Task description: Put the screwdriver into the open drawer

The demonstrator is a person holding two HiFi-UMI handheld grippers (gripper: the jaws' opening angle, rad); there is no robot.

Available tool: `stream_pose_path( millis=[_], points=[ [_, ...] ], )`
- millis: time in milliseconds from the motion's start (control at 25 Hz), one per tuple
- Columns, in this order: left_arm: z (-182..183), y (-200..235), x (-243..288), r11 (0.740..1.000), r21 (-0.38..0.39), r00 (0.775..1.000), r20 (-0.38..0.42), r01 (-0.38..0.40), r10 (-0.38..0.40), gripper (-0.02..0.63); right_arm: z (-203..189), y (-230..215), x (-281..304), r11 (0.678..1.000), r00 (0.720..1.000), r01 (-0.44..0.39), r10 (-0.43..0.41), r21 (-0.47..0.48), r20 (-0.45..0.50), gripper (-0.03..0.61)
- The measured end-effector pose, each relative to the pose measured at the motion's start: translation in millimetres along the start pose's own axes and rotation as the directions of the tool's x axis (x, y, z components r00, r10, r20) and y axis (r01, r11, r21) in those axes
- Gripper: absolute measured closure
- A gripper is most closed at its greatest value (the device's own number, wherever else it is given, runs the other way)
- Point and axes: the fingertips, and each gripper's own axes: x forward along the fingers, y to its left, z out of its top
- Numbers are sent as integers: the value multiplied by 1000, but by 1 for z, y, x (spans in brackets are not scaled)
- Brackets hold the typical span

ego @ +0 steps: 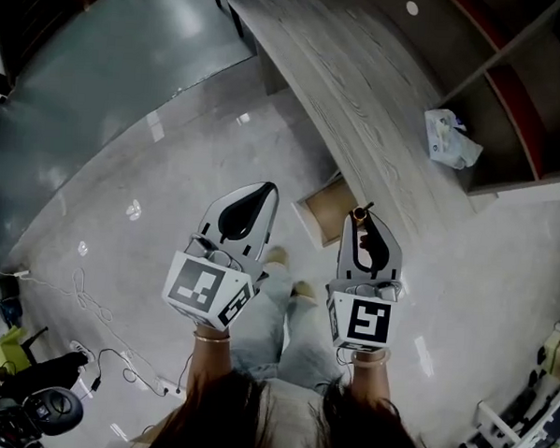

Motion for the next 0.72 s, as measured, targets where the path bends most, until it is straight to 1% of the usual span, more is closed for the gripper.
stream_pose_path(
  millis=[240, 400, 560, 720],
  points=[
    [-24, 20, 9, 999, -39, 1000, -25, -7, 6, 598, -30, 8, 16, 1000, 999, -5, 4, -6, -51, 491],
    [-37, 30, 14, 999, -49, 999, -40, -10, 8, 598, -53, 12, 22, 1000, 995, 4, -4, -2, -98, 491],
    [-54, 37, 21, 998, -57, 998, -59, -6, 3, 598, -75, 15, 31, 1000, 992, 0, 0, 5, -124, 491],
    [-74, 41, 27, 998, -68, 997, -79, -2, -3, 598, -100, 18, 41, 1000, 987, -11, 9, -11, -161, 491]
  ],
)
